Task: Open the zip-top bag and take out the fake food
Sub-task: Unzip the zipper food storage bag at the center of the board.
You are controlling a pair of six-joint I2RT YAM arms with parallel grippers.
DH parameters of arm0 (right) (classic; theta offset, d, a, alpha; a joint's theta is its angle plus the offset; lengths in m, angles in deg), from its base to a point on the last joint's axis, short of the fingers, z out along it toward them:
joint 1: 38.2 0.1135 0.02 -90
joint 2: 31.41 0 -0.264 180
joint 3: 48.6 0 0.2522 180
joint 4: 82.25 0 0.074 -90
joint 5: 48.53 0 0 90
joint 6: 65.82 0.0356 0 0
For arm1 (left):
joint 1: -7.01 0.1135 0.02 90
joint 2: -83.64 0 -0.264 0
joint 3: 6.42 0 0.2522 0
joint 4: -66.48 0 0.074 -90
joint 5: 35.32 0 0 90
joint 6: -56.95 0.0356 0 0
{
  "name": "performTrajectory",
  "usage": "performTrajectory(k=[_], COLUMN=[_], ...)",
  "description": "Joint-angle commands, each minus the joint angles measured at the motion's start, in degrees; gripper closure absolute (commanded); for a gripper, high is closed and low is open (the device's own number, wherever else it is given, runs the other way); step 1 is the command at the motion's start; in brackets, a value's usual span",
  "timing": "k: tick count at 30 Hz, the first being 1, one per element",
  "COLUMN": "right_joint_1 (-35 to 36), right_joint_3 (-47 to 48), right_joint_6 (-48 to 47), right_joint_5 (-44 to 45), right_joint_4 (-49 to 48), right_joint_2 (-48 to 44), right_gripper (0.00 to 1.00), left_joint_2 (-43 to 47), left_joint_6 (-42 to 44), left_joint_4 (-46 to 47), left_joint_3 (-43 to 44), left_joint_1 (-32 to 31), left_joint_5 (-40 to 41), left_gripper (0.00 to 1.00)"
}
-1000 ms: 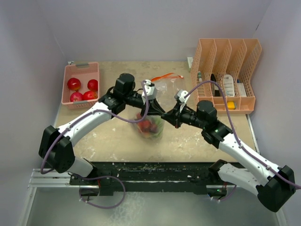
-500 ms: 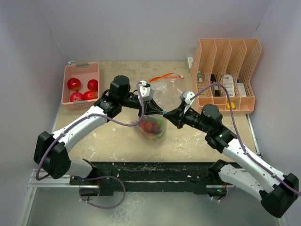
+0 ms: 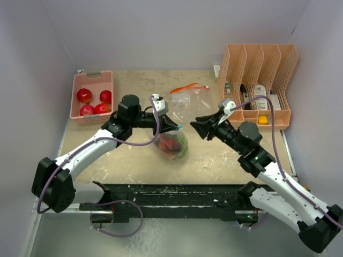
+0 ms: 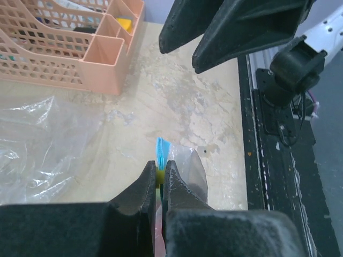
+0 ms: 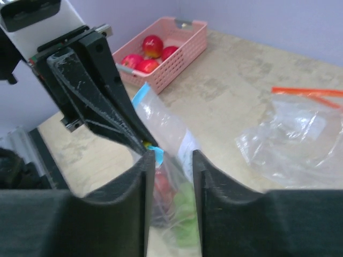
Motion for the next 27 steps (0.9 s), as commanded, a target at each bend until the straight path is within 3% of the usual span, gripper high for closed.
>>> performTrajectory(k=[1,5,11,15,27], right_joint_1=[-0.2,0.2,1.5,1.5,1.7], right_joint_3=[-3.3,-12.1,-10.9,-9.3,-6.1], right_joint_6=[11.7,27.6,33.2,36.9,43.3], right_joint_5=[6.0,12.4,20.2,21.7,21.1], right_joint_4=[-13.5,-30.9,-35.0,-37.8,-41.0], right_joint_2=[0.8,2.9,8.6,12.3,18.2], right_gripper=[0.49,0.3,0.17,0.16,0.29], left_joint_2=[1.2,2.9,6.5,6.4,5.1], left_joint_6=[-8.1,-13.9,-12.5,-12.1,-12.6], left_joint_4=[12.4,24.2,27.7,31.5,36.7], left_joint_3=[-2.7,-7.9,-10.3,-11.4,-12.7], left_joint_1=[0.4,-0.1,-4.0,-7.0,-9.0], left_joint_5=[3.7,8.4,19.6,25.8,35.8], left_gripper=[1.0,1.0,1.0,1.0,1.0])
